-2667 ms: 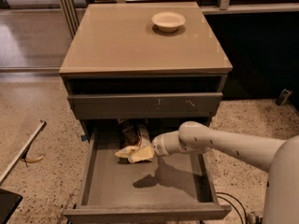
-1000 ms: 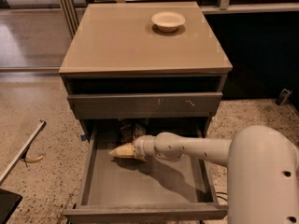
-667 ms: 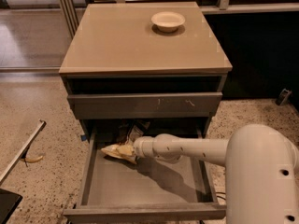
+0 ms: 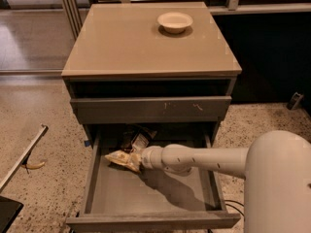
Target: Pick brown chip bag from middle drawer and place on counter
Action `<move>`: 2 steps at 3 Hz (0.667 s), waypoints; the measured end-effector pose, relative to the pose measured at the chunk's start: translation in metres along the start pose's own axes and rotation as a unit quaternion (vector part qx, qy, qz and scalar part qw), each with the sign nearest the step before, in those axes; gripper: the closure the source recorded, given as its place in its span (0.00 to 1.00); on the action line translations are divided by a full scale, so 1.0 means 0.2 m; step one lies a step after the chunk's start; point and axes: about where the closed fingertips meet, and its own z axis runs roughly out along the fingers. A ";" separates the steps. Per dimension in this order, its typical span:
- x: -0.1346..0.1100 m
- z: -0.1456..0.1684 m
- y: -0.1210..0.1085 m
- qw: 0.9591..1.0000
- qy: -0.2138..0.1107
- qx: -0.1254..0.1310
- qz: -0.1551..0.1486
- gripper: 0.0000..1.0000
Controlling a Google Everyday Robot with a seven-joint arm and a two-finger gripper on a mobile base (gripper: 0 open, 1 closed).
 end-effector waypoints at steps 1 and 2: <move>-0.01 -0.13 0.05 1.000 -0.008 -0.016 -0.001 1.00; -0.04 -0.38 0.12 0.999 -0.015 -0.040 -0.008 1.00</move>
Offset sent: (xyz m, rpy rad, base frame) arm -0.0821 -0.0695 0.1054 0.1005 -0.0260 0.0986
